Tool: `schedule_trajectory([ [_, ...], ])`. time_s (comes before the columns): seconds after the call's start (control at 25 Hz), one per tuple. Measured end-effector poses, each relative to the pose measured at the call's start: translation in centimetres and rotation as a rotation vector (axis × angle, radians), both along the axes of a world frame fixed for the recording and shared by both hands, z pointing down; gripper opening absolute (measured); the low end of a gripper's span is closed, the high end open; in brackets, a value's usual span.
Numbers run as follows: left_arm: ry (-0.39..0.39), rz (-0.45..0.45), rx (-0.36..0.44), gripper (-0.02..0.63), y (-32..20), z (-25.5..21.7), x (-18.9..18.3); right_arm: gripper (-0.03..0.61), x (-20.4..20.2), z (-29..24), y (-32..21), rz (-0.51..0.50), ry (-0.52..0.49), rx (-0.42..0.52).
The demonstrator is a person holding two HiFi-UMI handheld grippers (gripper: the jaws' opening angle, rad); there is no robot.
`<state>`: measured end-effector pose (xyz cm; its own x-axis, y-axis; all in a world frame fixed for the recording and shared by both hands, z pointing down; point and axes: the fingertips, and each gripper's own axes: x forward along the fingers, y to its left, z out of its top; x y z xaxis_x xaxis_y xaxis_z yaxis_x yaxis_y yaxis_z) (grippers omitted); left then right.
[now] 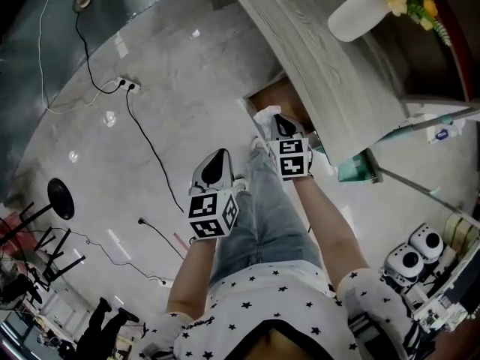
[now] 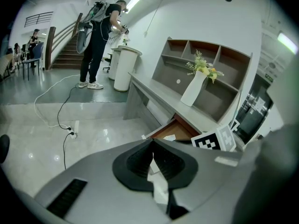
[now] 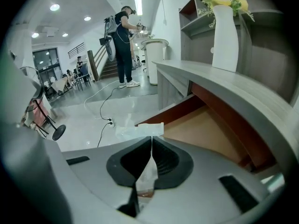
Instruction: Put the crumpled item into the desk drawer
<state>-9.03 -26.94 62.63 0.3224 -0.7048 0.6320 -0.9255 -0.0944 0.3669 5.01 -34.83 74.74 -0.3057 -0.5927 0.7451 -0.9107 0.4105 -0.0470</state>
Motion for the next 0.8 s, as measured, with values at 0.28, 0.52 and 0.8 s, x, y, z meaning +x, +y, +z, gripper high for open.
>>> schedule_trajectory([
  [0.28, 0.004, 0.004, 0.001, 0.012, 0.1, -0.1, 0.0, 0.029, 0.0, 0.8, 0.3, 0.0, 0.032, -0.048],
  [0.52, 0.009, 0.007, 0.013, 0.012, 0.4, -0.6, -0.2, 0.066, -0.2, 0.1, 0.6, 0.008, 0.032, -0.038],
  [0.8, 0.014, 0.021, 0.039, 0.012, 1.3, -2.0, -0.3, 0.061, -0.7, -1.8, 1.2, 0.024, 0.012, 0.015],
])
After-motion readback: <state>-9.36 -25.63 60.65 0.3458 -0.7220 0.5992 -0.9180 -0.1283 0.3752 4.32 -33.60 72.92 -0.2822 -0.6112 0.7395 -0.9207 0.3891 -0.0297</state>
